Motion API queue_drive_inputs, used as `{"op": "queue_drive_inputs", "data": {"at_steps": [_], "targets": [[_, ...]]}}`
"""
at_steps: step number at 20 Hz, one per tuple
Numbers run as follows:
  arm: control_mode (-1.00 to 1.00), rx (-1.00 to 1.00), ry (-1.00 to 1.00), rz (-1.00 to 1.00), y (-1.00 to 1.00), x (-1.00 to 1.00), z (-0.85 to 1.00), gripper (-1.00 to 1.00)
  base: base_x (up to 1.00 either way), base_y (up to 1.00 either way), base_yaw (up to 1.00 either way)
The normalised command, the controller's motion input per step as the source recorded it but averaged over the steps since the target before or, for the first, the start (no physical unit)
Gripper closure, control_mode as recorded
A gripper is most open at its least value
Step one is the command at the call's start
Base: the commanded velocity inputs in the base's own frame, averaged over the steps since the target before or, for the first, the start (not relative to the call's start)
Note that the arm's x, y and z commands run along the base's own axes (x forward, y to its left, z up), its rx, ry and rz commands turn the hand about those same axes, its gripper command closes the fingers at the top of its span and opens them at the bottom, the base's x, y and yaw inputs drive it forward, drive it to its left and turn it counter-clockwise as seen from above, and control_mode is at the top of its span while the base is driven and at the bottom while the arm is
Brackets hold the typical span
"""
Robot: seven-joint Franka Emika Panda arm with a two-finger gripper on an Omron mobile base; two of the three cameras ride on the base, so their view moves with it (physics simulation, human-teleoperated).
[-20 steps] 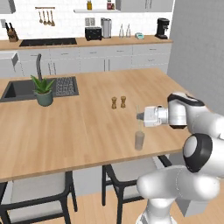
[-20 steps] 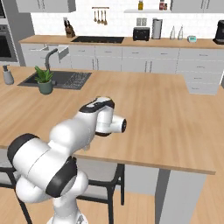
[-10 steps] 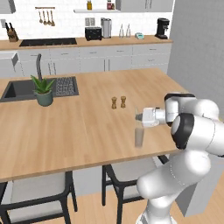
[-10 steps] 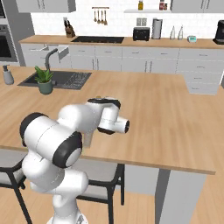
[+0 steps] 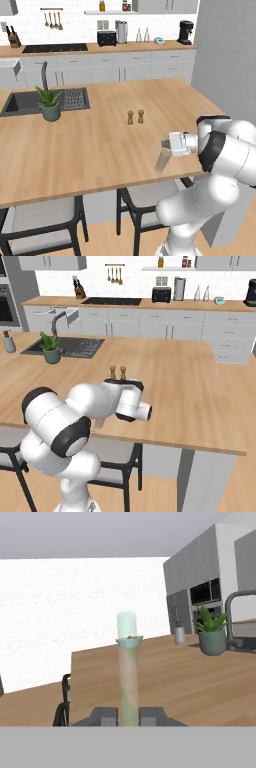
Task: Take a straw from the drawer in front and place it inside the glass cup on the dining counter.
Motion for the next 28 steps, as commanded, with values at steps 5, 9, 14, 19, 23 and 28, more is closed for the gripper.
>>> {"op": "queue_drive_inputs", "data": {"at_steps": [5,9,14,19,23,28], "targets": [[-1.0,0.0,0.0,0.0,0.03,-0.3,-0.12,1.0,0.0,0.0,0.0],[-1.0,0.0,0.0,0.0,0.15,0.07,-0.13,1.0,0.0,0.0,0.0],[-1.0,0.0,0.0,0.0,0.06,0.31,-0.17,1.0,0.0,0.0,0.0],[-1.0,0.0,0.0,0.0,0.0,0.4,-0.19,1.0,0.0,0.0,0.0],[-1.0,0.0,-0.05,0.0,-0.25,0.01,-0.08,1.0,0.0,0.0,0.0],[-1.0,0.0,-0.06,0.03,-0.2,-0.53,-0.08,1.0,0.0,0.0,0.0]]}}
